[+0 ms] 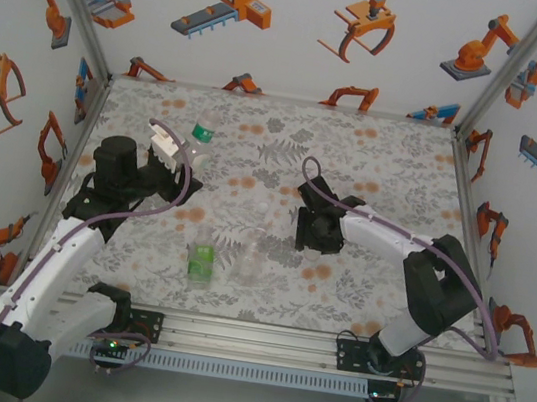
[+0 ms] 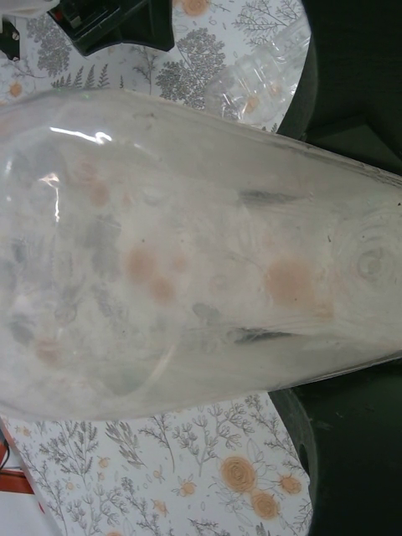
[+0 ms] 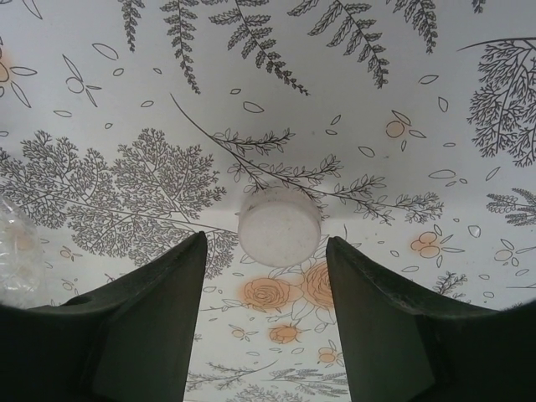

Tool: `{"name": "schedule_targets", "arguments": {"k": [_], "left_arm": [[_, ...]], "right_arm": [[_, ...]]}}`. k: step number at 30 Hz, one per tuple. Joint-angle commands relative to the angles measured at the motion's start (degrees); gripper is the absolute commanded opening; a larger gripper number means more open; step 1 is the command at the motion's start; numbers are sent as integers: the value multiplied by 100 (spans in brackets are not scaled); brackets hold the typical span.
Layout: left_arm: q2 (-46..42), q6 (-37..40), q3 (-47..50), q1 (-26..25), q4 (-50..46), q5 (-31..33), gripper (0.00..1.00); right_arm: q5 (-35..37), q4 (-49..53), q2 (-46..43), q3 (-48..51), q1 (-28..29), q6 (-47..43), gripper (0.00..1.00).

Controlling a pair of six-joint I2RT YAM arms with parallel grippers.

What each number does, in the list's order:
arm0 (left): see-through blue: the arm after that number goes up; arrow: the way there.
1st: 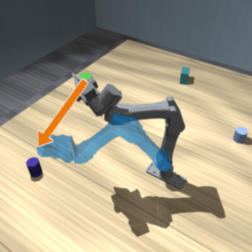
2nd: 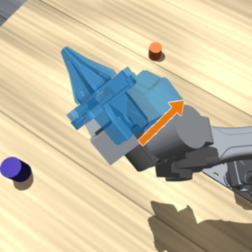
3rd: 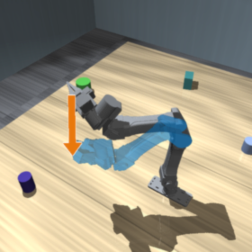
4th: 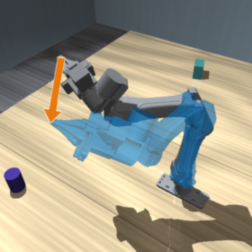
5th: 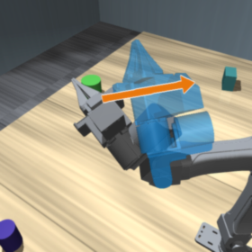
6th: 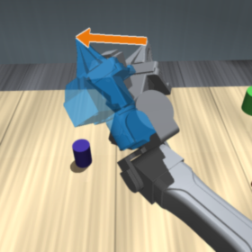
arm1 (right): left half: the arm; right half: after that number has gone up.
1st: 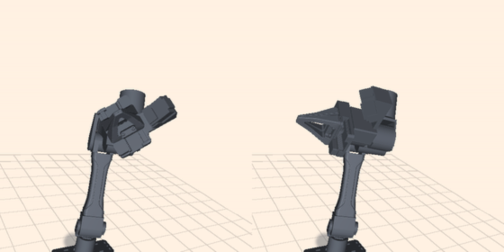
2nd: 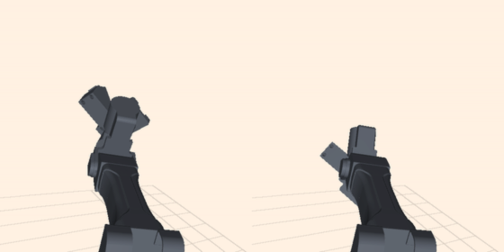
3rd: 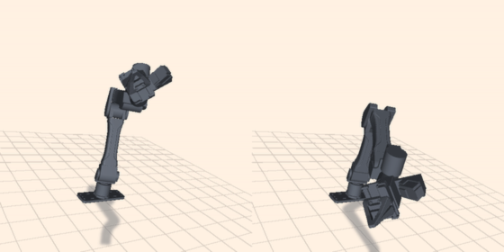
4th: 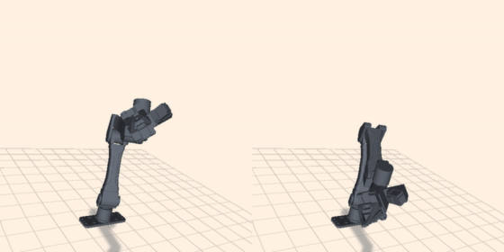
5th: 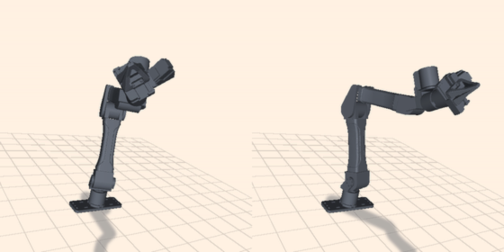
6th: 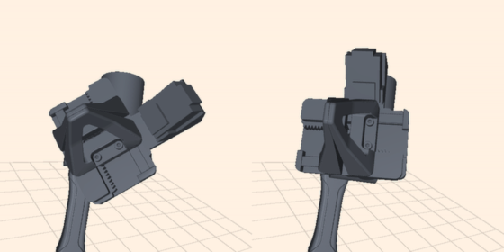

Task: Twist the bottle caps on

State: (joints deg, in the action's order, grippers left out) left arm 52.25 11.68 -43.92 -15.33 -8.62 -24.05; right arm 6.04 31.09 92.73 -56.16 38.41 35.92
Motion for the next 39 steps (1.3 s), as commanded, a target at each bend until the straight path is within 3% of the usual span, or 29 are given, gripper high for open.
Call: {"name": "schedule_targets", "arguments": {"k": [1, 20, 39], "left_arm": [[-29, -26, -143, 5, 68, -116, 1], [11, -16, -178, 8, 39, -125, 1], [28, -34, -158, -14, 50, -139, 1]], "right_arm": [[179, -10, 78, 16, 52, -48, 55], [135, -123, 371, 100, 52, -184, 48], [-50, -103, 414, 177, 52, -171, 47]]}}
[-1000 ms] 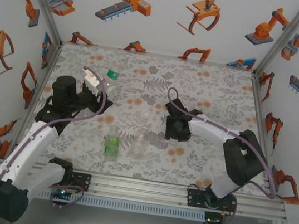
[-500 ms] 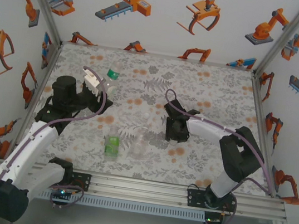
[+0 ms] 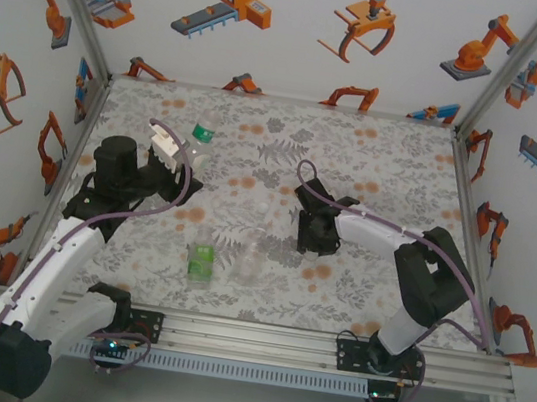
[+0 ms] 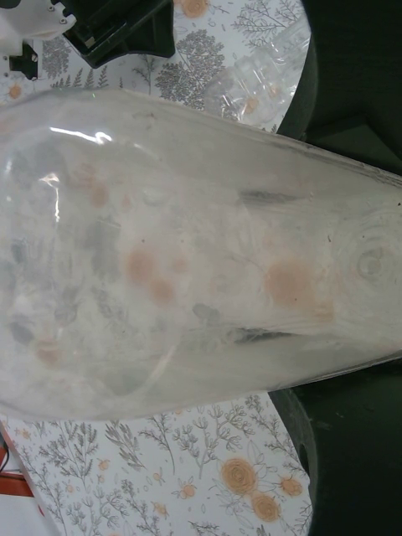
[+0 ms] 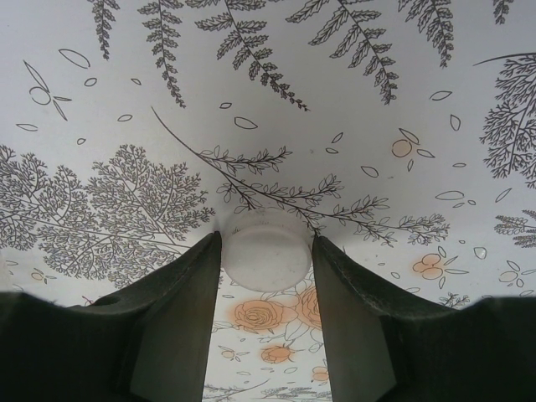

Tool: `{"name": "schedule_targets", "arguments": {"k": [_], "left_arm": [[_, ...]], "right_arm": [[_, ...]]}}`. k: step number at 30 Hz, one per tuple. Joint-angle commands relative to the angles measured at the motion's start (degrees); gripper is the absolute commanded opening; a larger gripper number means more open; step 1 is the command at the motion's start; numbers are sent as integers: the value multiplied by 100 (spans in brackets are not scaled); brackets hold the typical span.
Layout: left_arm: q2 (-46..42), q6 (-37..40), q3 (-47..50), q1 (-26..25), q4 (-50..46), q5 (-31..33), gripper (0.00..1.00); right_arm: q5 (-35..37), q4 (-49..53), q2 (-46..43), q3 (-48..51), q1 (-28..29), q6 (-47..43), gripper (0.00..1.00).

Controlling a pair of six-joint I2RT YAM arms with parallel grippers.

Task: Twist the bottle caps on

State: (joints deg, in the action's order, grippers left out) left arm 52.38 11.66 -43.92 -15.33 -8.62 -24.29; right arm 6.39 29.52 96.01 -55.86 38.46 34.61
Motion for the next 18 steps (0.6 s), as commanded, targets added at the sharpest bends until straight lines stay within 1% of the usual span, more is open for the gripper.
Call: {"name": "schedule_targets", "arguments": {"k": [1, 9, 11, 12, 18], "left_arm": [[19, -32, -165, -14, 48, -125, 1], [33, -24, -182, -22, 45, -145, 1], [52, -23, -178, -22, 37, -155, 1], [55, -23, -180, -22, 49, -148, 1], [65, -26, -205, -22, 8, -158, 1]], "right_arm": [[-107, 63, 102, 129, 55, -38, 47], [-170, 130, 135, 81, 81, -33, 47], [-163, 172, 135, 43, 100, -33, 51], [-157, 183, 138, 32, 101, -37, 51], [-148, 199, 146, 26, 108, -44, 47]]}}
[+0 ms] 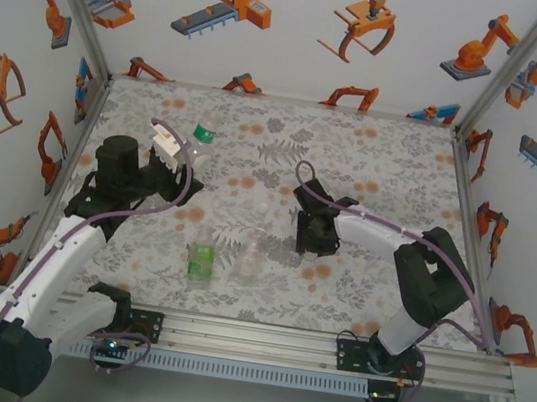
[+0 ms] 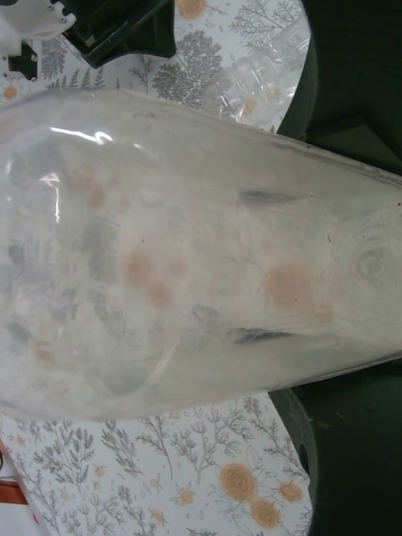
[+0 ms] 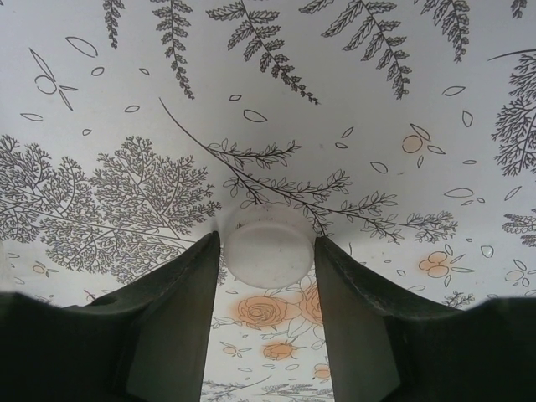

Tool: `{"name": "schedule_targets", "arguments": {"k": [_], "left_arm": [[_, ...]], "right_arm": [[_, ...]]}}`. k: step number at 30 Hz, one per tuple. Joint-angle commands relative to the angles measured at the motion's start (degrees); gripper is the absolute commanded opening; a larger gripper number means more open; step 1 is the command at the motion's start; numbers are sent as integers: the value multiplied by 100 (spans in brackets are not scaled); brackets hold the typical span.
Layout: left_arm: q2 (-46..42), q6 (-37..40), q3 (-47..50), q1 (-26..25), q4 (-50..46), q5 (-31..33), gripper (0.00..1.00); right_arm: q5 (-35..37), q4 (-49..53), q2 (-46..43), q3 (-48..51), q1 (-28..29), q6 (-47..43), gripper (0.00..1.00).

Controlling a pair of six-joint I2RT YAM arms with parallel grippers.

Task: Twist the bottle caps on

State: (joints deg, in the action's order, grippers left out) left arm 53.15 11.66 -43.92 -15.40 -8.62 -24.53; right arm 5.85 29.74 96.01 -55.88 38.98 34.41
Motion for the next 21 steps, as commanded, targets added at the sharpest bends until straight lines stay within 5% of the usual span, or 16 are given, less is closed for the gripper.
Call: {"name": "schedule_targets", "arguments": {"k": [1, 9, 21], "left_arm": [[-20, -11, -197, -16, 3, -118, 1], [9, 102, -196, -64, -38, -169, 1], [64, 1471, -487, -797, -908, -675, 0]], "right_arm": [[-100, 177, 146, 24, 57, -23, 46], [59, 104, -96, 36, 57, -65, 35], [-474, -588, -2228, -205, 13, -1680, 27]]}}
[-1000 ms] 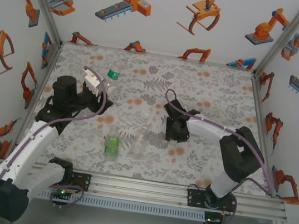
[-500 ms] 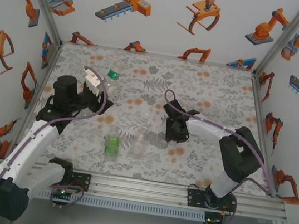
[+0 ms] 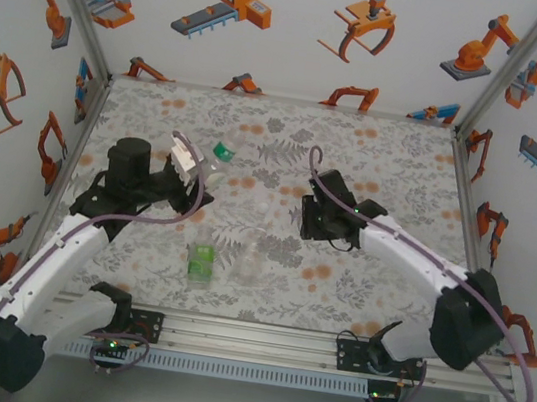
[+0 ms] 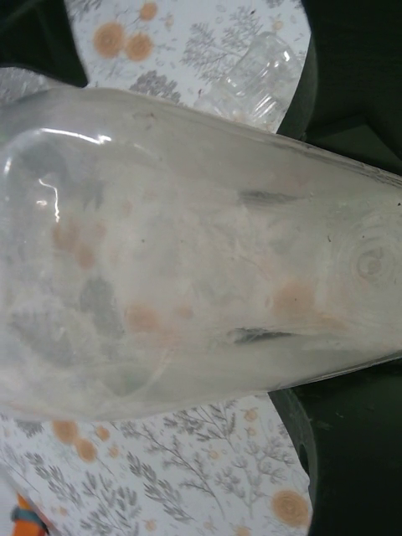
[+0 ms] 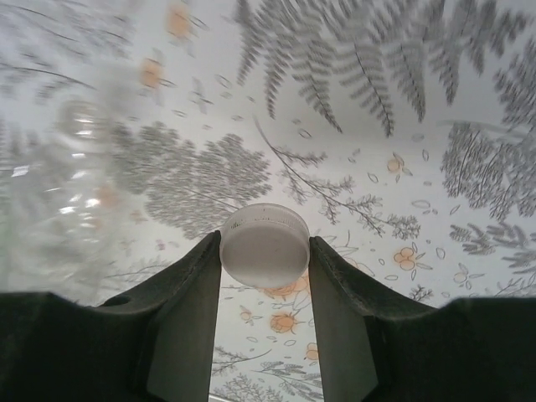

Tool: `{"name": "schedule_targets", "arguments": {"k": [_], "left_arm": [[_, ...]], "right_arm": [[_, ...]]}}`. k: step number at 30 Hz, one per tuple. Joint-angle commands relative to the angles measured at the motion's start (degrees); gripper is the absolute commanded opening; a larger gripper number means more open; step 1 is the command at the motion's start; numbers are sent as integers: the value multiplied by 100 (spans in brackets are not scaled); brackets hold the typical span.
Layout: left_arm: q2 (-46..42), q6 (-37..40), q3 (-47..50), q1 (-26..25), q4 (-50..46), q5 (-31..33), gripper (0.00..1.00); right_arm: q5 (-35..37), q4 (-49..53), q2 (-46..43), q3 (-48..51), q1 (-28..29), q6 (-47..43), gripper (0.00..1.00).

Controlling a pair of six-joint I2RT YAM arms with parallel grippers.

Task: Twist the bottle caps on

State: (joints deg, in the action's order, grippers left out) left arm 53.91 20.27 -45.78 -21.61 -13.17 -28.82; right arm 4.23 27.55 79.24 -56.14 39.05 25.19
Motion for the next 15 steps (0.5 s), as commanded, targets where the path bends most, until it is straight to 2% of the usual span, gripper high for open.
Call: {"name": "schedule_targets", "arguments": {"k": [1, 4, 6, 11, 15], "left_arm": [[-1, 682, -333, -248, -545, -256, 0], [-2, 1165, -367, -389, -799, -601, 0], [-106, 1445, -260, -552, -781, -591, 0], [-154, 1894, -166, -840, -919, -492, 0], [-68, 2601, -179, -1418, -1264, 220, 0]], "right_arm": [[-490, -505, -761, -196, 6, -1033, 27], [-850, -753, -1317, -250, 6, -1761, 23], [-952, -874, -1667, -270, 6, -2137, 22], [-2080, -1325, -2486, -189, 11, -3199, 18], [-2968, -1257, -2698, -324, 24, -3861, 17]]}}
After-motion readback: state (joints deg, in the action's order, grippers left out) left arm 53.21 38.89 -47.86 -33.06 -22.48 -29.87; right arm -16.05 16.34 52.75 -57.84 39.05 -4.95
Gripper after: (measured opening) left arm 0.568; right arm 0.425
